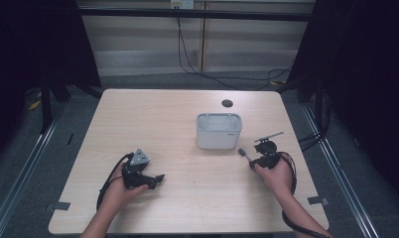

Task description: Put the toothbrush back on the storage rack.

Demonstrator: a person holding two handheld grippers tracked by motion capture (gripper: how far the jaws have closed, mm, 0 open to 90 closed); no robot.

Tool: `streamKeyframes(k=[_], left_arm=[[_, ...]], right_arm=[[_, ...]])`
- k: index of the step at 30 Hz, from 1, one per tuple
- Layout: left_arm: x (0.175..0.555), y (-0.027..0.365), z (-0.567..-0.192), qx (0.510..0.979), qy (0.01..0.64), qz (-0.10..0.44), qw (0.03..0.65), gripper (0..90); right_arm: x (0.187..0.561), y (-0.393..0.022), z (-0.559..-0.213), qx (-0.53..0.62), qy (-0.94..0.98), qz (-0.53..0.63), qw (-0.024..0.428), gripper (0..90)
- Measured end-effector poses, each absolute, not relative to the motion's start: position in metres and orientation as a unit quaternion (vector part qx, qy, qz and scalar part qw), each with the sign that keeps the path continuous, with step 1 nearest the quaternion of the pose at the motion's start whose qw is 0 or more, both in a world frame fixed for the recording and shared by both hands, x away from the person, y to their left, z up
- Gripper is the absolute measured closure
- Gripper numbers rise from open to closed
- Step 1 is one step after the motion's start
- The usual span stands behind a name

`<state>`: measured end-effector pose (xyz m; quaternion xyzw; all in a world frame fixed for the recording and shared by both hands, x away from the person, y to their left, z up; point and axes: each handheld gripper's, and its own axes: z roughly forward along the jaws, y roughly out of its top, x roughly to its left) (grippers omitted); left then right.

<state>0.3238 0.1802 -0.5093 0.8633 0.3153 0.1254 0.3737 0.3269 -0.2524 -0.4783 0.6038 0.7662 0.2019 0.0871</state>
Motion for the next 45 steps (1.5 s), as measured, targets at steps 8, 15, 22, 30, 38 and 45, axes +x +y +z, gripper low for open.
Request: streamKeyframes(k=[8, 15, 22, 30, 38, 45], left_arm=[[0.324, 0.180, -0.509, 0.863, 0.316, 0.124, 0.375, 15.4], [0.324, 0.180, -0.509, 0.863, 0.316, 0.125, 0.375, 15.4], [0.324, 0.180, -0.509, 0.863, 0.316, 0.125, 0.374, 15.4], [0.324, 0.180, -0.509, 0.863, 0.316, 0.125, 0.375, 15.4], [0.324, 0.180, -0.509, 0.863, 0.316, 0.125, 0.375, 15.4], [0.324, 0.180, -0.509, 0.863, 0.316, 0.125, 0.375, 15.4]], right_arm=[[0.325, -0.258, -0.478, 0.612, 0.754, 0.229, 0.064, 81.0], [0.324, -0.260, -0.464, 0.602, 0.753, 0.253, 0.082, 81.2], [0.322, -0.268, -0.451, 0.599, 0.738, 0.297, 0.090, 81.1], [0.318, -0.274, -0.438, 0.590, 0.727, 0.335, 0.103, 81.1], [0.315, -0.277, -0.426, 0.590, 0.713, 0.364, 0.108, 81.1], [0.315, -0.281, -0.416, 0.584, 0.701, 0.390, 0.126, 81.1]])
